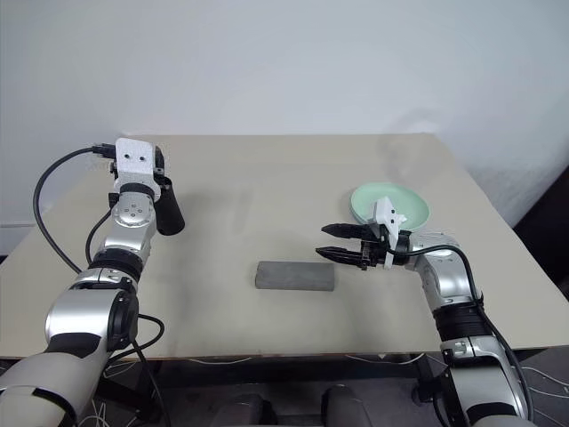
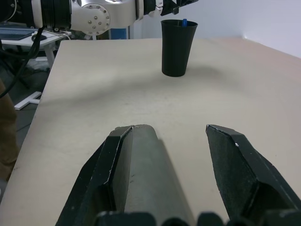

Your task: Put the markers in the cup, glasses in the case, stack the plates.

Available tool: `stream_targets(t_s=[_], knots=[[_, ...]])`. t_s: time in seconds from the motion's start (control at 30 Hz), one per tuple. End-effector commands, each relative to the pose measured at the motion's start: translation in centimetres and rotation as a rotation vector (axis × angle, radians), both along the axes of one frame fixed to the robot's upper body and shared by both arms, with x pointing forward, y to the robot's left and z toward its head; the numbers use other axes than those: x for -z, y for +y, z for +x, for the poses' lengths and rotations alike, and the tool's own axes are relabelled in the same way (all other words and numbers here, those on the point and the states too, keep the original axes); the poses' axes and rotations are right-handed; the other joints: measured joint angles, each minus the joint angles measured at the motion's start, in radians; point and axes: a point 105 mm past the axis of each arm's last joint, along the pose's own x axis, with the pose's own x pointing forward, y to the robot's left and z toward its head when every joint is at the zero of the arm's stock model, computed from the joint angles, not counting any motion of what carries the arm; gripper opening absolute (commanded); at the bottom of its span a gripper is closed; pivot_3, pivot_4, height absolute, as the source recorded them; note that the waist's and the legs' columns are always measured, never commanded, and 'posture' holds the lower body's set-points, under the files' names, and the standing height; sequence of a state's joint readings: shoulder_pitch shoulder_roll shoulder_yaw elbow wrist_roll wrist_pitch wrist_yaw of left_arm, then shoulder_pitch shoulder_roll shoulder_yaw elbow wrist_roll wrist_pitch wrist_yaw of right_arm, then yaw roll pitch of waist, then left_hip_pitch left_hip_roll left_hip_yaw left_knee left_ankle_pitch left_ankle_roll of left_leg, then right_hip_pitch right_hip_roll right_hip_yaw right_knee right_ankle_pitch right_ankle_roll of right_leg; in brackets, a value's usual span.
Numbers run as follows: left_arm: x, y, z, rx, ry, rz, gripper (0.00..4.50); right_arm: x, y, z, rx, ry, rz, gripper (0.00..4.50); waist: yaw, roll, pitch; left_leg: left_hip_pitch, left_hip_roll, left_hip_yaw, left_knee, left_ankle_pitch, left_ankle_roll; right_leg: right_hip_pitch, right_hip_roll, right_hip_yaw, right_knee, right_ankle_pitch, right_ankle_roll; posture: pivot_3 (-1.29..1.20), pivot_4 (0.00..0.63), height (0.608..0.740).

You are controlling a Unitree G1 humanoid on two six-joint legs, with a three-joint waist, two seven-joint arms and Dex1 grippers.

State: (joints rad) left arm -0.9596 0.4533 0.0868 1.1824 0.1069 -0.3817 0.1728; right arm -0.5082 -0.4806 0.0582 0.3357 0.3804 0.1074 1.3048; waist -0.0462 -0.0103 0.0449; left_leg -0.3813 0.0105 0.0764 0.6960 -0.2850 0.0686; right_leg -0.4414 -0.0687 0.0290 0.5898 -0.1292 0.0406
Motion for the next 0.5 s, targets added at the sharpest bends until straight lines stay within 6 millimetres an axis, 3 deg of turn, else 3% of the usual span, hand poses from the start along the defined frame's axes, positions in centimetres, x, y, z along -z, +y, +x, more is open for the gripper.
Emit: stream_targets(t_s=[0.03,0.13,0.3,0.5], knots=[[-2.2,-0.5,0.3,0.018,-0.070,-0.017,2.77,-1.4,-0.2,0.1,0.001,-0.061,0.016,2.68,0.000,0.000,0.000,0.000,0.000,0.000,0.000,0.000,0.000,0.000,0.000,0.000,0.000,0.000,0.000,0.00,0.000,0.732],[-3.0,-1.4,0.5,0.085,-0.097,-0.076,2.77,-1.4,-0.2,0.1,0.004,-0.061,0.016,2.68,0.000,0.000,0.000,0.000,0.000,0.000,0.000,0.000,0.000,0.000,0.000,0.000,0.000,0.000,0.000,0.00,0.000,0.732],[-3.8,-4.8,0.4,0.351,-0.108,-0.185,2.77,-1.4,-0.6,0.3,0.020,-0.061,0.018,2.68,0.000,0.000,0.000,-0.002,0.000,0.000,0.001,0.000,0.000,0.000,0.000,-0.001,0.000,0.000,0.000,0.00,0.000,0.732],[-2.1,-8.6,-2.8,0.675,-0.009,-0.154,2.77,-1.6,-1.4,0.6,0.056,-0.063,0.022,2.68,-0.007,0.000,0.000,-0.001,0.001,0.000,0.001,0.000,0.001,-0.001,0.001,-0.001,0.000,0.000,0.000,0.00,0.000,0.732]])
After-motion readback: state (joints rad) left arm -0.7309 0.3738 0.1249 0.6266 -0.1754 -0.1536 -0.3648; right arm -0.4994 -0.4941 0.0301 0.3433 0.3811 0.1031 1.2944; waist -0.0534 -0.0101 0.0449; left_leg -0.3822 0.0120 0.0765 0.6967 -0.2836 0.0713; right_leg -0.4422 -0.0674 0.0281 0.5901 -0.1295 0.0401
